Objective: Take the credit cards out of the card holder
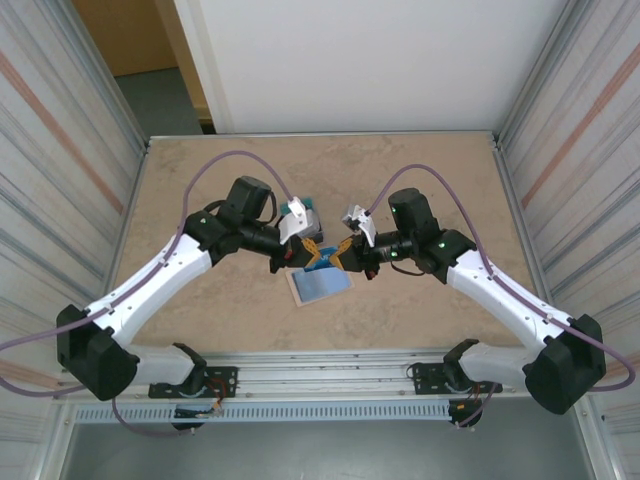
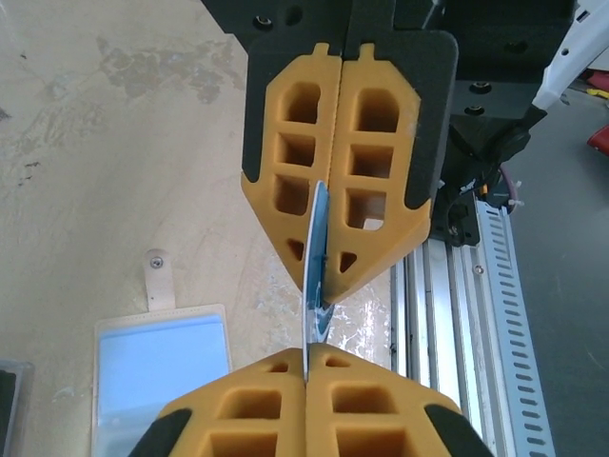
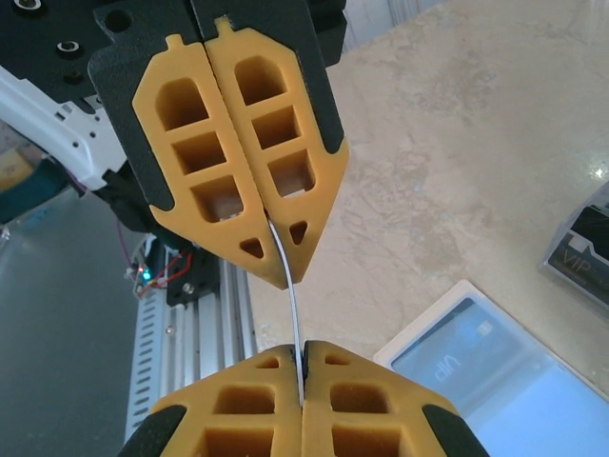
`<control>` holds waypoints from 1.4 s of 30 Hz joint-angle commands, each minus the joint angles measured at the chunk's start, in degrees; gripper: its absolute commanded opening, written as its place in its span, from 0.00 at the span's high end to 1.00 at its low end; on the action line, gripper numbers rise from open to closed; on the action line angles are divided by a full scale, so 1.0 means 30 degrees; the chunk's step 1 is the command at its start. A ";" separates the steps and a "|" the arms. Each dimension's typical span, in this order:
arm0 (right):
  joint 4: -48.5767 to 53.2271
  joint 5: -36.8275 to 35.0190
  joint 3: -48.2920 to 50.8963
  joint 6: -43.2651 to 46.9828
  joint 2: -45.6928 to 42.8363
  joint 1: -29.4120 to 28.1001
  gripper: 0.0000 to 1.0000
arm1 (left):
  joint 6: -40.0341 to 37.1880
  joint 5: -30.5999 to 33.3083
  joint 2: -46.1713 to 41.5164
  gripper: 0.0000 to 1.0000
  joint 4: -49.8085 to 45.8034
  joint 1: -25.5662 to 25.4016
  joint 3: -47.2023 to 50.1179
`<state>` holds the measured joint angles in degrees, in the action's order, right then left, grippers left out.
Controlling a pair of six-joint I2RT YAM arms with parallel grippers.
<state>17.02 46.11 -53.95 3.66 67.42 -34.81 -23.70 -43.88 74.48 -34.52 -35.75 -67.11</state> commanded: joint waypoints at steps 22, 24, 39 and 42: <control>-0.2443 -0.7563 0.1857 -0.5422 -0.2027 0.1436 0.01 | -0.6287 0.6069 0.5700 1.00 0.3617 0.4269 -0.1774; -0.2184 -0.8829 0.1799 -0.6056 -0.1923 0.1438 0.01 | -0.6639 0.6152 0.6442 1.00 0.3800 0.4335 -0.2198; -0.0687 -1.2452 0.1404 -0.7898 -0.0956 0.1438 0.01 | -0.7153 0.6046 0.9589 1.00 0.4065 0.4679 -0.3789; -0.0560 -1.2637 0.1253 -0.8038 -0.0709 0.1436 0.01 | -0.7357 0.6009 0.9870 1.00 0.4066 0.4734 -0.3792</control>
<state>13.80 10.22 -49.06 -18.96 64.51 -30.72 -43.94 -25.39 103.18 -22.61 -22.15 -76.73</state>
